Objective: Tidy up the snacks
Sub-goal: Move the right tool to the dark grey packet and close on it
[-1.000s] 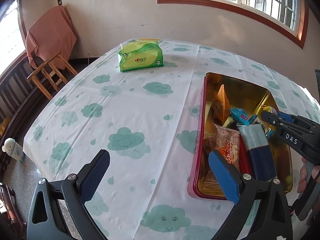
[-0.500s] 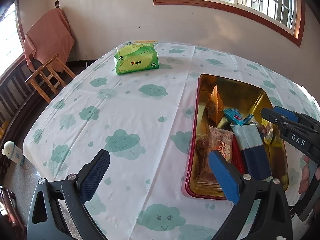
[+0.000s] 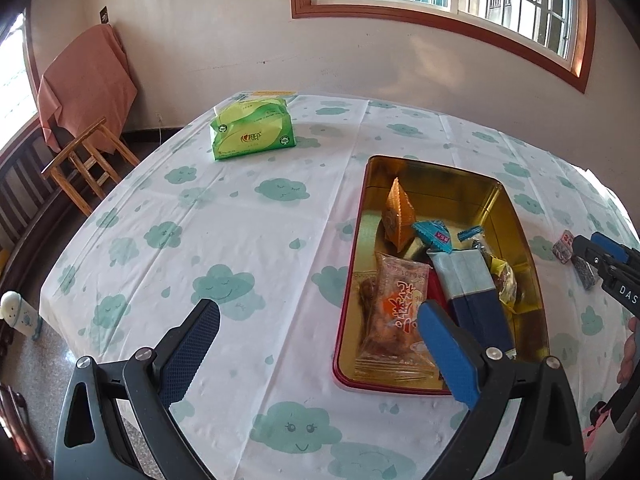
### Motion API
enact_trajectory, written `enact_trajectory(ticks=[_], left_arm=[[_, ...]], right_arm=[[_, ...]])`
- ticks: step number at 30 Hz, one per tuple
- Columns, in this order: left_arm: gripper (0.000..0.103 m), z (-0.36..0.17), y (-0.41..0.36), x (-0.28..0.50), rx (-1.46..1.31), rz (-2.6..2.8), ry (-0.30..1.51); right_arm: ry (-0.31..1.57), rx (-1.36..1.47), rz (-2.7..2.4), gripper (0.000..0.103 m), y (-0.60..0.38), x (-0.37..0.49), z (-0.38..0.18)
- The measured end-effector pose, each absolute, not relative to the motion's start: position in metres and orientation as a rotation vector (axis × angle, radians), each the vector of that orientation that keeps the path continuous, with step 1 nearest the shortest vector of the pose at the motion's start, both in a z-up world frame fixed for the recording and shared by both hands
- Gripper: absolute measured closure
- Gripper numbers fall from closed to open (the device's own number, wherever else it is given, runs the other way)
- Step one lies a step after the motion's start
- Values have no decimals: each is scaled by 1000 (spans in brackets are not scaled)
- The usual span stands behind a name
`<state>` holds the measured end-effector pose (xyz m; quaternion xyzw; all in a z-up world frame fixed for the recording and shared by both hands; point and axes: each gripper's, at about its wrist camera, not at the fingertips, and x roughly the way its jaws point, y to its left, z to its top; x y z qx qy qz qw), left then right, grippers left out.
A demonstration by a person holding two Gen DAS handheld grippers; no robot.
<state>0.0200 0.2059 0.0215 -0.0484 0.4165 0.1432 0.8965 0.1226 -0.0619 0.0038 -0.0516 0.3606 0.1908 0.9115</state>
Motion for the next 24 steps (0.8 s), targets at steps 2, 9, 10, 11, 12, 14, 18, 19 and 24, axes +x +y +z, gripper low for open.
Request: enact_trajectory(ticks=[2, 9, 10, 11, 12, 14, 18, 19, 24], left_arm=[[5, 23, 200, 21, -85, 283, 861], [5, 27, 176, 28, -45, 235, 862], [5, 27, 172, 29, -36, 230, 861], [5, 28, 169, 31, -29, 224, 862], [5, 28, 164, 33, -19, 213, 862], [5, 29, 155, 37, 4, 196, 861], [5, 30, 134, 47, 40, 156, 862], [5, 29, 129, 50, 46, 146, 864], [5, 26, 103, 64, 63, 89, 870]], right_arm=[[752, -106, 359, 44, -80, 125, -1], [790, -108, 270, 44, -130, 135, -23], [793, -106, 263, 44, -133, 137, -25], [800, -102, 261, 44, -138, 139, -29], [801, -101, 258, 44, -140, 141, -32], [811, -97, 252, 44, -144, 146, -38], [830, -79, 265, 44, -146, 159, -49], [832, -79, 267, 44, -145, 161, -51], [839, -71, 269, 47, -145, 166, -56]])
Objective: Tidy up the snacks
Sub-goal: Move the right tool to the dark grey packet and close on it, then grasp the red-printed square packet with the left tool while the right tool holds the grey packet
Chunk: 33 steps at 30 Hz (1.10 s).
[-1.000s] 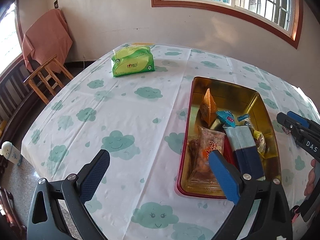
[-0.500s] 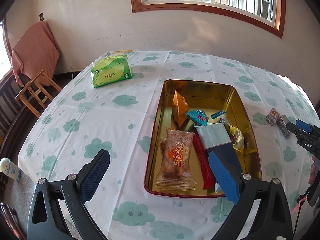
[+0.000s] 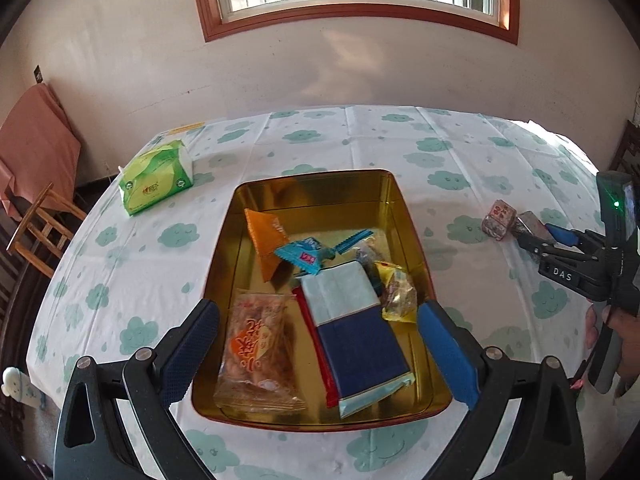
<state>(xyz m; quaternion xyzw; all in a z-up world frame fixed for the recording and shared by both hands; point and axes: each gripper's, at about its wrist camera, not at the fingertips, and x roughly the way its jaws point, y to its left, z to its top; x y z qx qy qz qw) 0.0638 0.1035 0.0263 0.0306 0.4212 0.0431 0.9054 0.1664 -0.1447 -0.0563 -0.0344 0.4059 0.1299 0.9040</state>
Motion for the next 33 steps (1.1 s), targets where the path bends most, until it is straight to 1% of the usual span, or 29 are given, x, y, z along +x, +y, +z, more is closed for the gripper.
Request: enact_trajectory(ticks=[3, 9, 16, 24, 33], left_arm=[[5, 24, 89, 72, 73, 59, 873], [5, 21, 57, 84, 113, 0, 866], [5, 11, 30, 99, 109, -50, 884], [5, 1, -5, 116, 161, -92, 894], [5, -8, -42, 134, 204, -149, 904]], right_arm=[[850, -80, 276, 59, -144, 170, -59], [864, -75, 289, 65, -143, 173, -61], [860, -79, 270, 67, -155, 169, -60], [864, -38, 181, 67, -210, 167, -61], [872, -60, 104, 67, -260, 162, -61]])
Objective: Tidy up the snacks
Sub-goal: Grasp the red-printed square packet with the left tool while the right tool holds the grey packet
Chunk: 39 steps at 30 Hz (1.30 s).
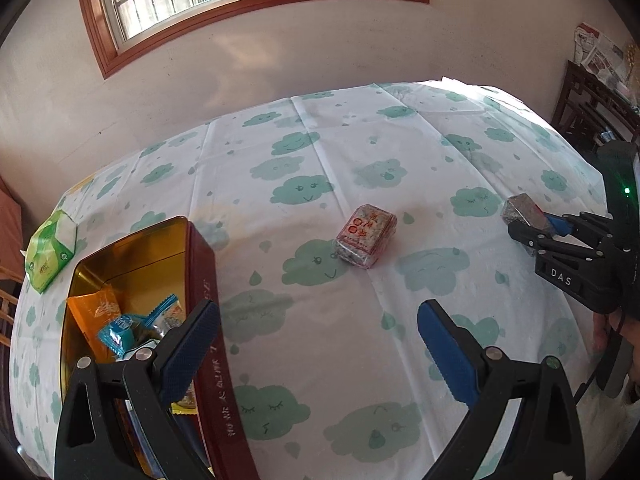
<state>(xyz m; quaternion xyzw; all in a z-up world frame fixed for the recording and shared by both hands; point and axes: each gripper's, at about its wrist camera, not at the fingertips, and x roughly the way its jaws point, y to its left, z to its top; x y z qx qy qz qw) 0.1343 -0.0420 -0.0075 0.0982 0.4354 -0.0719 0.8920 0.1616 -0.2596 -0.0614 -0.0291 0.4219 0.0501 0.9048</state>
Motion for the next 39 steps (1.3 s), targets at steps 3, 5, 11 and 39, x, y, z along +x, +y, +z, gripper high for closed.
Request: enact_trajectory(ticks=[3, 5, 11, 39], left_arm=[[5, -13, -48, 144, 199, -156, 923], [5, -17, -51, 149, 192, -160, 927], [5, -26, -52, 170, 191, -147, 939], [49, -57, -72, 232, 109, -212, 1056]], right_arm=[[872, -39, 103, 67, -266, 161, -61], [872, -44, 101, 67, -266, 160, -61], [872, -46, 100, 67, -267, 160, -61], [875, -38, 102, 66, -268, 160, -61]])
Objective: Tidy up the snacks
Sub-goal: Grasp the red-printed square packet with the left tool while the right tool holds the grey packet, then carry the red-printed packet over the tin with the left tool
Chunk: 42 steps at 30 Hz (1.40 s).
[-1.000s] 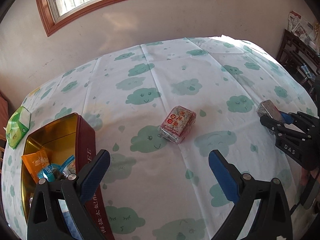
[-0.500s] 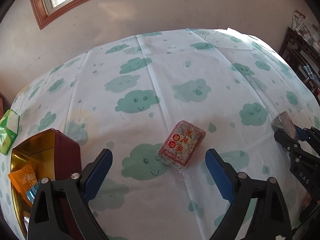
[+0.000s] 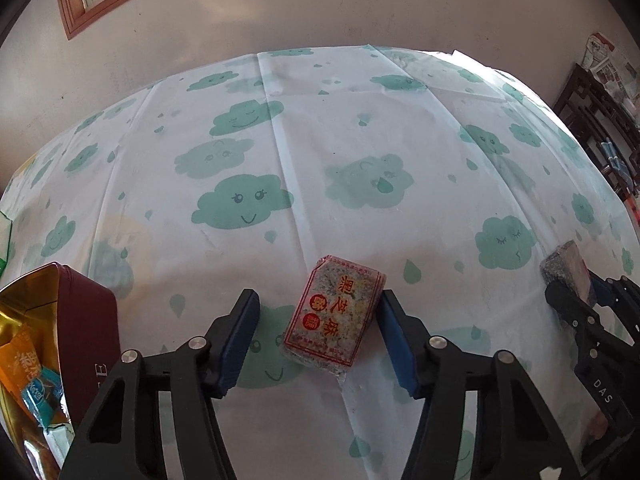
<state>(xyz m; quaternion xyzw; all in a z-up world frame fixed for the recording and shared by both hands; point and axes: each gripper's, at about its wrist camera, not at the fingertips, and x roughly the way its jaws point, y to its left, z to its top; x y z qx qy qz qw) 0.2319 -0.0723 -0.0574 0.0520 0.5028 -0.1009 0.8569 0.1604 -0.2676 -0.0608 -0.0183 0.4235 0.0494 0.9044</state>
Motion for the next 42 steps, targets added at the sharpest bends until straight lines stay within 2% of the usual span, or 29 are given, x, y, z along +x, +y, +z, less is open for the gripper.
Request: enact_trajectory(ticks=[5, 6, 30, 42], left_arm=[[74, -55, -77, 227, 114, -230, 1054], [75, -55, -77, 226, 112, -232, 1055], [76, -46, -61, 164, 51, -210, 1050], [76, -20, -45, 126, 43, -158, 989]], right_arm=[[875, -38, 102, 66, -267, 161, -61], [875, -38, 102, 66, -267, 161, -61], [875, -39, 101, 66, -267, 161, -61], [876, -40, 99, 66, -267, 161, -61]])
